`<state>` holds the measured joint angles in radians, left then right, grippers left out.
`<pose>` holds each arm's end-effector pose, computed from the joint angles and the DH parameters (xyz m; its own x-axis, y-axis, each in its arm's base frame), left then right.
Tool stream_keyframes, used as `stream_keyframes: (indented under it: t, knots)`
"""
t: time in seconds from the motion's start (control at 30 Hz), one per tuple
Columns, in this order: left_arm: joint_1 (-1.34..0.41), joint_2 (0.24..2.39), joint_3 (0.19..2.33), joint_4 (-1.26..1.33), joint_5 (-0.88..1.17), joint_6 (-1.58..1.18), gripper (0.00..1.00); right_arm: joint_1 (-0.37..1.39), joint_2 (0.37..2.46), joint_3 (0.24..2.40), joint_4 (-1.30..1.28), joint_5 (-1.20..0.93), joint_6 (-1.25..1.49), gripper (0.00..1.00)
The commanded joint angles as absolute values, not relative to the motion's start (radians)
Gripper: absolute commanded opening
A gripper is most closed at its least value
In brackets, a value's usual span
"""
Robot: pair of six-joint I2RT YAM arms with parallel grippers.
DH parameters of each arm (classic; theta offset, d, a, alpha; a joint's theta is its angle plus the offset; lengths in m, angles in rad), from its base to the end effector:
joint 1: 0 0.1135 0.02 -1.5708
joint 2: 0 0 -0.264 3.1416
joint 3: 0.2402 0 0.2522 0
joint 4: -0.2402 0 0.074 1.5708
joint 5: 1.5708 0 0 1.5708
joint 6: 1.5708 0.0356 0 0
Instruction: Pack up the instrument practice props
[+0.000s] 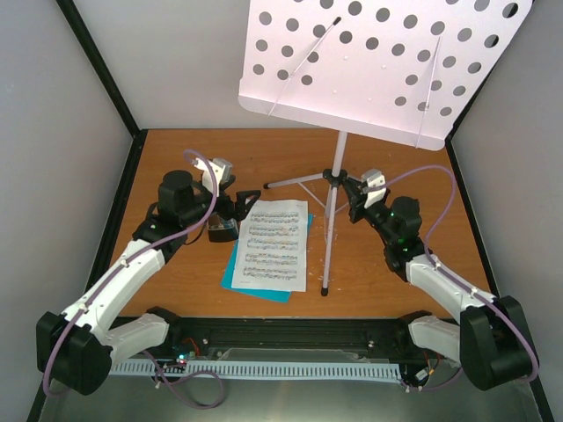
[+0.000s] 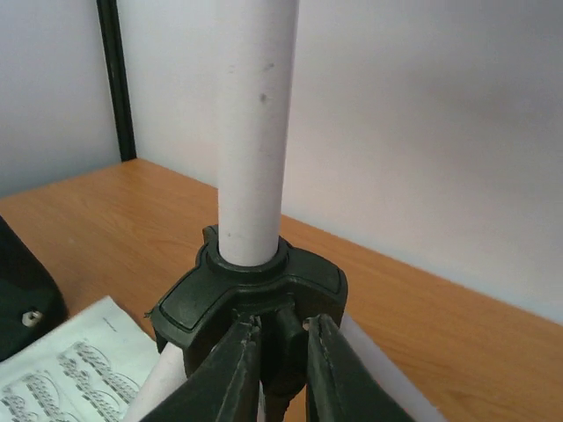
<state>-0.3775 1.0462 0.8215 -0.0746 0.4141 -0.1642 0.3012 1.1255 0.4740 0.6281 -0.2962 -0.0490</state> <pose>0.2195 -0.1024 0.3145 -0.3840 -0.0087 -0.9233 0.6407 0.7175 -0.2732 0.2313 0.0827 0.2484 0.0052 -0.0474 -0.9989 -0.5628 0.8255 -0.0421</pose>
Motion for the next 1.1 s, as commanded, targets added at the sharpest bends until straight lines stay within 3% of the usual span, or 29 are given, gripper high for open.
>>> stream_keyframes:
  t: [0.0,0.2,0.33,0.43,0.67,1.07]
  knots:
    - [-0.371,1.049,0.829,-0.053,0.399,-0.135,0.99,0.301,1.065,0.473,0.587,-0.234,-0.216,0.25]
    - [-0.371,0.954,0.797,-0.018,0.304,-0.175,1.0,0.301,0.966,0.467,0.538,-0.253,-0.028,0.64]
    - [-0.371,0.916,0.817,-0.038,0.311,-0.224,0.98,0.283,0.9,0.396,0.578,-0.247,0.08,0.8]
    - [-0.38,0.957,0.912,-0.112,0.372,-0.251,0.92,0.221,0.913,0.39,0.555,-0.328,0.141,0.8]
    - [-0.541,1.081,1.03,-0.094,0.402,-0.335,0.86,0.001,1.063,0.379,0.864,-0.638,0.46,0.82]
    - [-0.742,1.387,0.994,0.169,0.529,-0.48,0.81,-0.021,1.402,0.685,1.181,-0.993,0.712,0.78]
